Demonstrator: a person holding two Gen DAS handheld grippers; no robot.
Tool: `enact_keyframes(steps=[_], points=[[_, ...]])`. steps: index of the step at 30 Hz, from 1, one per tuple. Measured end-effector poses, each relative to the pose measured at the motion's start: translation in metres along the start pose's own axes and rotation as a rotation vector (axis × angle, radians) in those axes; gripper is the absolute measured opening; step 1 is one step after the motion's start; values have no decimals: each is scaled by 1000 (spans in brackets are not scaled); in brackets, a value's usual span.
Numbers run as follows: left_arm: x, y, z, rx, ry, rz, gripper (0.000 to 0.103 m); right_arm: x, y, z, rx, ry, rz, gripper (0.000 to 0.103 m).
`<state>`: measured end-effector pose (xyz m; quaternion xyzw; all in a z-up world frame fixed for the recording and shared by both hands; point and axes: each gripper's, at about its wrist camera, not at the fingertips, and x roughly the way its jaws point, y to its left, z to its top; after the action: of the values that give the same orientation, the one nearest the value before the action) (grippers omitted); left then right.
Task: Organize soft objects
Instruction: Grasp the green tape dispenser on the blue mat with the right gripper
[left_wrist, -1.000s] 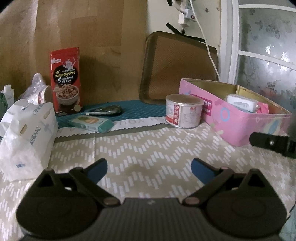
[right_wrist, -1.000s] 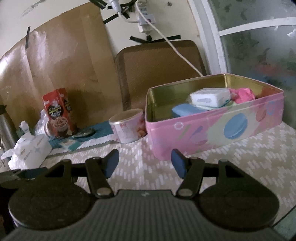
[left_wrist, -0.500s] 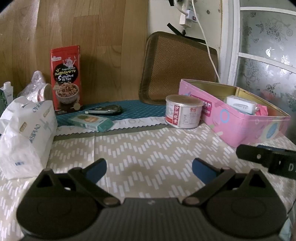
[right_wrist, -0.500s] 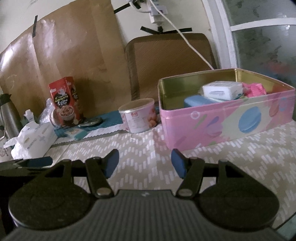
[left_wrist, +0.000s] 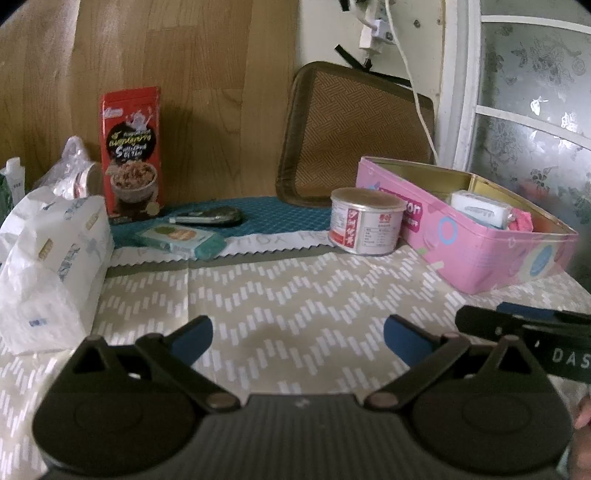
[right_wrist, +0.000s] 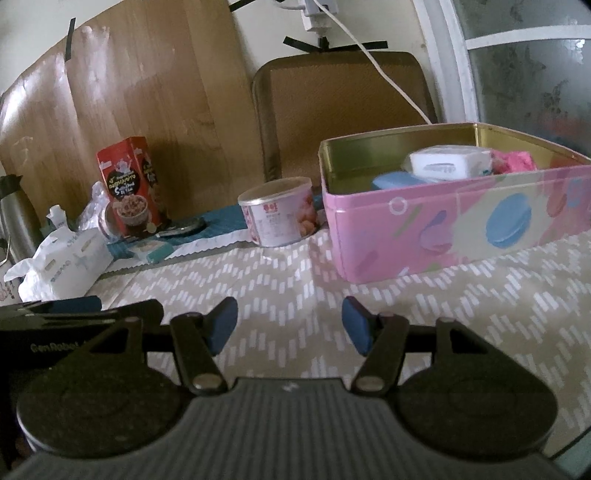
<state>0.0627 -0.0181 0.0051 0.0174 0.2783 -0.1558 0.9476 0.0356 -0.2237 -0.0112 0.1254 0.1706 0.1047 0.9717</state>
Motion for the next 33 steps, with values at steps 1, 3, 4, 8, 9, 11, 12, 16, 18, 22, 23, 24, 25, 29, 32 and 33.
enact_keyframes(steps=[1,3,4,8,9,11,12,16,18,22,23,24,25,29,32,33], points=[[0,5,0,-11,8,2,102,1,1,1,-5,3,4,65],[-2,19,0,-42,15,29,102,3,3,3,-19,13,21,65],[-4,27,0,-53,13,53,102,4,6,4,-31,17,34,65],[-15,59,-2,-78,-14,159,102,19,23,11,-77,59,116,65],[-17,68,-2,-103,-18,157,102,26,28,15,-91,74,144,65],[-20,81,-4,-176,-33,106,102,46,42,27,-109,111,209,65],[-21,85,-4,-189,-45,88,102,56,47,33,-109,119,238,65],[-25,85,-5,-197,-93,51,102,120,74,69,-142,119,278,65],[-26,89,-5,-214,-106,16,102,162,89,85,-177,152,279,64],[-21,105,-4,-298,-94,-30,102,237,118,105,-251,222,243,65],[-21,108,-4,-317,-88,-40,102,250,125,107,-280,233,237,65],[-20,111,-4,-334,-84,-49,102,263,133,107,-315,250,231,68],[-20,112,-5,-343,-82,-54,102,274,137,108,-347,269,227,72],[-19,115,-5,-361,-76,-67,102,291,143,103,-430,302,252,69],[-18,118,-5,-374,-69,-74,102,285,142,103,-431,304,282,59],[-18,118,-5,-376,-68,-74,102,283,143,102,-440,300,284,57]])
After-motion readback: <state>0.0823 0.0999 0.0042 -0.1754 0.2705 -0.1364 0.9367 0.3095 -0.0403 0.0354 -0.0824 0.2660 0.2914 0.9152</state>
